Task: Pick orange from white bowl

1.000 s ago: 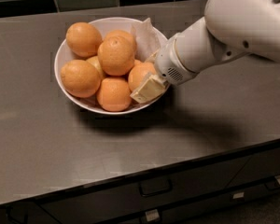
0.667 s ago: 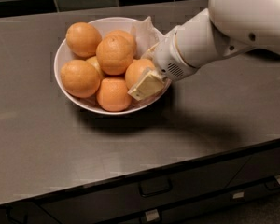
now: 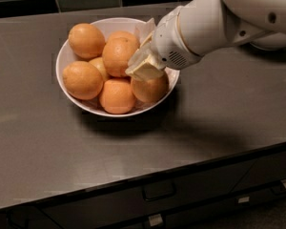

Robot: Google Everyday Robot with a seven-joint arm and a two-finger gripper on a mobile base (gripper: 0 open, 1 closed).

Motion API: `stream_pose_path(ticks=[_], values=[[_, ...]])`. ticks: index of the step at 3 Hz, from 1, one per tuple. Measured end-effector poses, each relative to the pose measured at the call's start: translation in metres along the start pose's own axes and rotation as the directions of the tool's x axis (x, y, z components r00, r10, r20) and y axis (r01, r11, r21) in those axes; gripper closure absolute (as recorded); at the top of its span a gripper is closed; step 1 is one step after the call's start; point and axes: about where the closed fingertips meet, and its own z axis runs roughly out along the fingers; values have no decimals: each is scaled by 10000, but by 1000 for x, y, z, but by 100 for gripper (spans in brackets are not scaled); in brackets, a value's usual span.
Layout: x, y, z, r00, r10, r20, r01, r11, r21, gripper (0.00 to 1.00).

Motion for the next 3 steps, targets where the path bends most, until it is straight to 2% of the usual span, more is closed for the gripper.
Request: stream_pose_path(ticks=[1, 2, 3], values=[[-16, -4, -14, 9991, -373, 175, 369, 9990, 259, 100], [-16, -4, -14, 9991, -377, 176, 373, 9990, 261, 81], [-16, -4, -14, 9991, -378, 176, 373, 9990, 262, 58]])
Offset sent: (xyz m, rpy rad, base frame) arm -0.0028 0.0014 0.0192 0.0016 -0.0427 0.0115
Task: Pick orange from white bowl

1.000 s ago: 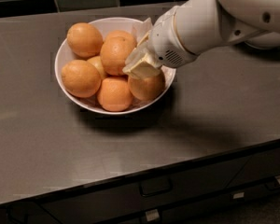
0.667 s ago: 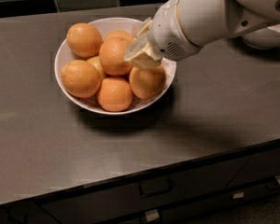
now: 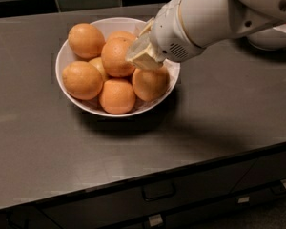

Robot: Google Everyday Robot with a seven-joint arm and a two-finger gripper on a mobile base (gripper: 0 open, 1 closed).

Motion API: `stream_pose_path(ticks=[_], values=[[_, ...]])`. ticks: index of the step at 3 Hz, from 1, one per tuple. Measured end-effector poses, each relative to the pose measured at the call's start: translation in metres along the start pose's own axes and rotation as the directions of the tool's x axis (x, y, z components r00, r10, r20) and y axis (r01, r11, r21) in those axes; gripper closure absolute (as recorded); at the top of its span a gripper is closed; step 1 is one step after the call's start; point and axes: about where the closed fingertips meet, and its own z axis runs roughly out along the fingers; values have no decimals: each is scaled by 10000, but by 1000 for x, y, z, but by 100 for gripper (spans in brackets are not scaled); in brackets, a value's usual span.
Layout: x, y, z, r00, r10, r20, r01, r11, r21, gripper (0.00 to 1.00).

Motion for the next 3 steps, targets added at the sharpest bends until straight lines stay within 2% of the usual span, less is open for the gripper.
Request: stream_pose_path(ticks=[2, 3], values=[[-2, 1, -2, 9999, -59, -104, 59, 10000, -37, 11], [-8, 2, -7, 9993, -244, -288, 242, 9997, -45, 0]])
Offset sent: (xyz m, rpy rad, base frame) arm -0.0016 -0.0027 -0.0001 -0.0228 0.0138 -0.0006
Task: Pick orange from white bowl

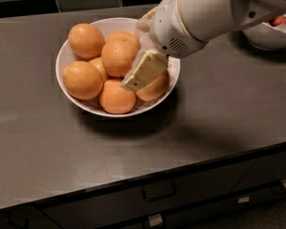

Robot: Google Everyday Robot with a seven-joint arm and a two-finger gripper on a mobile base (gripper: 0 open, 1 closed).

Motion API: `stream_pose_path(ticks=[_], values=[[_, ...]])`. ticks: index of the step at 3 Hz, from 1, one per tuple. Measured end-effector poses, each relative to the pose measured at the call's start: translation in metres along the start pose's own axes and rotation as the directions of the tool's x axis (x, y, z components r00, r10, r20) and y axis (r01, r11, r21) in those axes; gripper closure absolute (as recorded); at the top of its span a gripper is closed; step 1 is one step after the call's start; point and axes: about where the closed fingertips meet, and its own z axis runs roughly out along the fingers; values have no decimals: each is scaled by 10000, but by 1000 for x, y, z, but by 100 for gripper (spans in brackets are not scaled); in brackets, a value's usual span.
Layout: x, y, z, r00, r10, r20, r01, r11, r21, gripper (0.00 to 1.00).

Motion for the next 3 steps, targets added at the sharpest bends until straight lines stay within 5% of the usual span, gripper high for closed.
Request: stream_pose_path(ticks=[1, 3], values=[[4, -3, -5, 9990, -34, -444, 34, 10000, 10, 3], [36, -5, 0, 9904, 599, -1250, -616, 9980, -103, 25]])
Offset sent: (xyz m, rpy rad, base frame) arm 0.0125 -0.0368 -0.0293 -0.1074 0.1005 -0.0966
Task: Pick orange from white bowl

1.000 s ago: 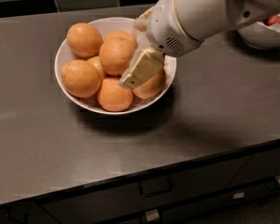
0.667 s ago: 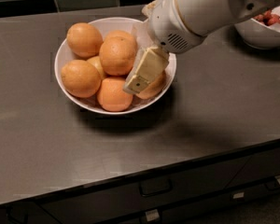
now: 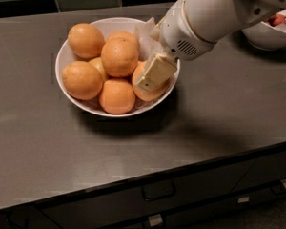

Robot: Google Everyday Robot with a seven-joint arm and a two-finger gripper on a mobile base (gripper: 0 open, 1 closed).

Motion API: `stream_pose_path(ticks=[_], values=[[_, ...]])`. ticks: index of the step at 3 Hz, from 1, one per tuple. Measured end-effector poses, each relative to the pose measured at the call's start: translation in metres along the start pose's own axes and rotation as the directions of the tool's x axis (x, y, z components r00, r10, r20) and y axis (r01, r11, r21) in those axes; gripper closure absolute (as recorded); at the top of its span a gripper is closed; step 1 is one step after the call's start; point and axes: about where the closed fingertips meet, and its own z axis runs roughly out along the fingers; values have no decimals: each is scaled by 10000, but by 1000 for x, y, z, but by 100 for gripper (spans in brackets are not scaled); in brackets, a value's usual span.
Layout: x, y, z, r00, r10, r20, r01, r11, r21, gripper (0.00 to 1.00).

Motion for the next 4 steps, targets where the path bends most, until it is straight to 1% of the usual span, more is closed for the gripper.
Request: stream_pose_path(ticks=[1, 2, 4], values=[[9, 0, 6, 9996, 196, -202, -199, 9997, -114, 26], [17, 2, 15, 9987, 342, -387, -356, 9987, -375, 26], [27, 6, 34, 9969, 475, -625, -533, 9941, -945, 30]])
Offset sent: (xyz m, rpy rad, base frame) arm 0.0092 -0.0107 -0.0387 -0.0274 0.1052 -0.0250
